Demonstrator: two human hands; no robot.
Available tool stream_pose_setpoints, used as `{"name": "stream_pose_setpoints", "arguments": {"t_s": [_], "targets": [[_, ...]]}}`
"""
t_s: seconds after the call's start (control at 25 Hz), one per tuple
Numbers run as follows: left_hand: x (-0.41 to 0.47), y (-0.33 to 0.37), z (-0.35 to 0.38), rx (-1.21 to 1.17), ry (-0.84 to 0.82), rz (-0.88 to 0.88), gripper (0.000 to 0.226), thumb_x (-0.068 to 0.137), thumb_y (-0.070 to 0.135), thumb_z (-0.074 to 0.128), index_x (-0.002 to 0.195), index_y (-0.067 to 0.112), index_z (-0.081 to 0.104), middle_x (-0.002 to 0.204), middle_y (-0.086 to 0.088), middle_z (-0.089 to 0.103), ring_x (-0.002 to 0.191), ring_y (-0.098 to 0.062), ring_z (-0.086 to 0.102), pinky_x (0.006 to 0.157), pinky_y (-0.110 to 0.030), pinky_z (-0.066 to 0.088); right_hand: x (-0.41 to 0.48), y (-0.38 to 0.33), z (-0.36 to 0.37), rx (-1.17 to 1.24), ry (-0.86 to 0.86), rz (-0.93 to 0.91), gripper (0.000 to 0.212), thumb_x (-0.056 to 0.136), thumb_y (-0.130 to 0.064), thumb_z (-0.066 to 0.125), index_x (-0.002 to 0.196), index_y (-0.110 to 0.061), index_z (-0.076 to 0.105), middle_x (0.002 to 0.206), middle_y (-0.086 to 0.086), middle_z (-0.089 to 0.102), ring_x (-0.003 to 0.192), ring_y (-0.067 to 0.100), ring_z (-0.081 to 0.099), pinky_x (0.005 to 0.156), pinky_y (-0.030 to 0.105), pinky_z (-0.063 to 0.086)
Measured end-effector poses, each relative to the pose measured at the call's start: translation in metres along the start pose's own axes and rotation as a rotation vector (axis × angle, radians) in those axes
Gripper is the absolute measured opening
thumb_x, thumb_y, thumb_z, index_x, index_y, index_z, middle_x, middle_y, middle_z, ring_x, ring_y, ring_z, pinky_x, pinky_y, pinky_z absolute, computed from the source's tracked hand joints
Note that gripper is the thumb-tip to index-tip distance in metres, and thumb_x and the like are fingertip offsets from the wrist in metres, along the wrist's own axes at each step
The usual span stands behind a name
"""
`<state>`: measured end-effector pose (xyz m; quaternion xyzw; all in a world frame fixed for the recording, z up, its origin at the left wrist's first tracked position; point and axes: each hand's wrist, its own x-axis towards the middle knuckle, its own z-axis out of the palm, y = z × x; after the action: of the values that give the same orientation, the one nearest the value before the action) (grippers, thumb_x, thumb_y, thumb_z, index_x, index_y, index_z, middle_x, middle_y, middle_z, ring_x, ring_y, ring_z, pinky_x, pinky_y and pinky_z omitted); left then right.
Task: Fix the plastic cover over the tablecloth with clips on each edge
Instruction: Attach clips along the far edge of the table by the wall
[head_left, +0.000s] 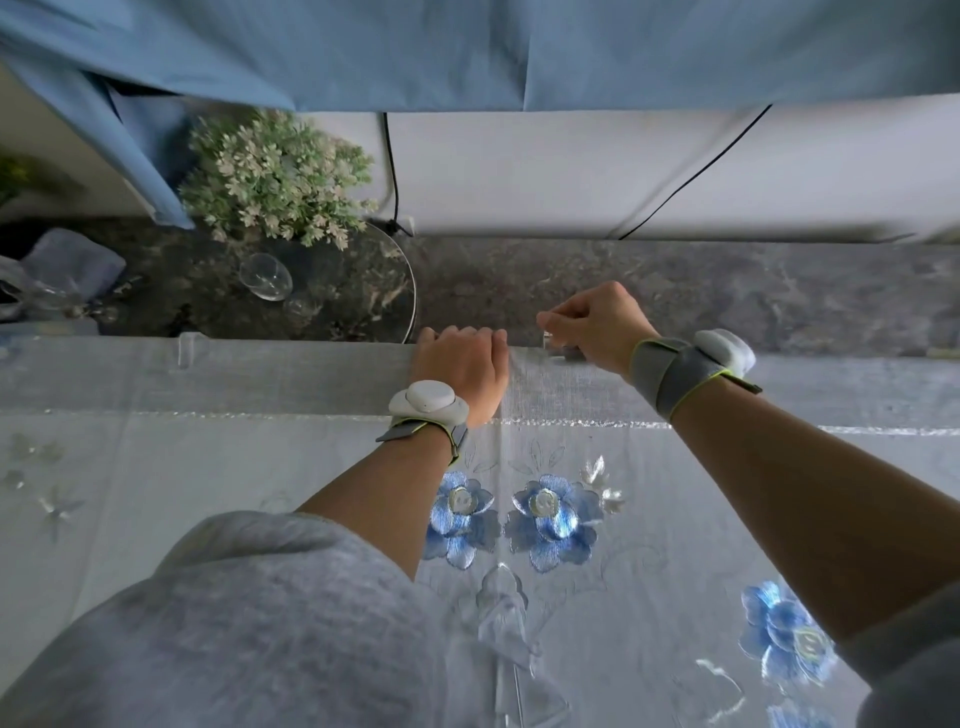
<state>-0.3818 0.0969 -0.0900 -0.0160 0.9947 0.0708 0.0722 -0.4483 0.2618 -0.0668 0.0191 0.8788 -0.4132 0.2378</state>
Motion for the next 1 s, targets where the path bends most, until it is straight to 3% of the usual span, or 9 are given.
{"name": "stream_pose_setpoints", "arguments": {"t_s": [0.08, 0.2, 0.28, 0.4, 0.6, 1.0], "targets": [[-0.0011, 0.0007, 0.0005, -0.001, 0.008, -0.001, 0.049, 0.102, 0.036, 0.02, 0.076, 0.017, 0.057, 0.078, -0.002, 0.066, 0.072, -0.024, 0.058, 0.082, -0.04, 0.038, 0.0024, 0.0015, -0.0013, -0.045, -0.02, 0.013, 0.026, 0.085, -0.042, 0.068, 0.083, -0.017, 0.076, 0.068, -0.003, 0.068, 0.058, 0.009, 0.058, 0.057, 0.021, 0.05], [-0.0005, 0.0006, 0.0002, 0.003, 0.007, -0.002, 0.05, 0.102, 0.037, 0.02, 0.078, 0.016, 0.059, 0.079, -0.002, 0.066, 0.074, -0.024, 0.059, 0.083, -0.039, 0.039, 0.0062, 0.0032, -0.0047, -0.036, -0.045, 0.037, 0.039, 0.089, -0.041, 0.063, 0.086, -0.004, 0.074, 0.064, 0.006, 0.06, 0.054, 0.016, 0.05, 0.054, 0.028, 0.049], [-0.0005, 0.0005, -0.0002, 0.006, 0.007, -0.002, 0.051, 0.102, 0.037, 0.02, 0.079, 0.016, 0.06, 0.08, -0.002, 0.067, 0.074, -0.024, 0.06, 0.083, -0.04, 0.039, 0.0049, 0.0064, -0.0062, 0.015, -0.058, 0.024, 0.029, 0.089, -0.036, 0.065, 0.085, -0.009, 0.076, 0.073, 0.009, 0.07, 0.062, 0.021, 0.063, 0.065, 0.034, 0.059], [-0.0011, 0.0004, -0.0013, 0.001, 0.004, 0.004, 0.051, 0.102, 0.036, 0.02, 0.08, 0.015, 0.061, 0.081, -0.002, 0.067, 0.075, -0.024, 0.059, 0.084, -0.04, 0.039, -0.0004, 0.0086, -0.0067, 0.066, -0.053, -0.019, 0.015, 0.088, -0.028, 0.067, 0.083, -0.018, 0.076, 0.079, 0.004, 0.073, 0.075, 0.019, 0.072, 0.075, 0.03, 0.06], [-0.0018, 0.0011, -0.0008, 0.013, -0.005, 0.007, 0.05, 0.102, 0.036, 0.021, 0.08, 0.015, 0.06, 0.082, -0.003, 0.067, 0.076, -0.025, 0.06, 0.083, -0.039, 0.038, 0.0041, 0.0051, -0.0079, -0.113, -0.109, -0.017, 0.025, 0.089, -0.035, 0.065, 0.077, -0.016, 0.076, 0.067, 0.0, 0.068, 0.051, 0.005, 0.05, 0.052, 0.018, 0.043], [-0.0018, 0.0006, -0.0014, 0.006, 0.008, 0.005, 0.049, 0.102, 0.036, 0.021, 0.075, 0.016, 0.056, 0.079, -0.004, 0.066, 0.076, -0.026, 0.06, 0.082, -0.04, 0.039, 0.0023, 0.0026, -0.0098, -0.23, -0.184, -0.02, 0.024, 0.091, -0.032, 0.063, 0.084, -0.014, 0.077, 0.058, -0.001, 0.06, 0.036, 0.002, 0.041, 0.047, 0.019, 0.04]]}}
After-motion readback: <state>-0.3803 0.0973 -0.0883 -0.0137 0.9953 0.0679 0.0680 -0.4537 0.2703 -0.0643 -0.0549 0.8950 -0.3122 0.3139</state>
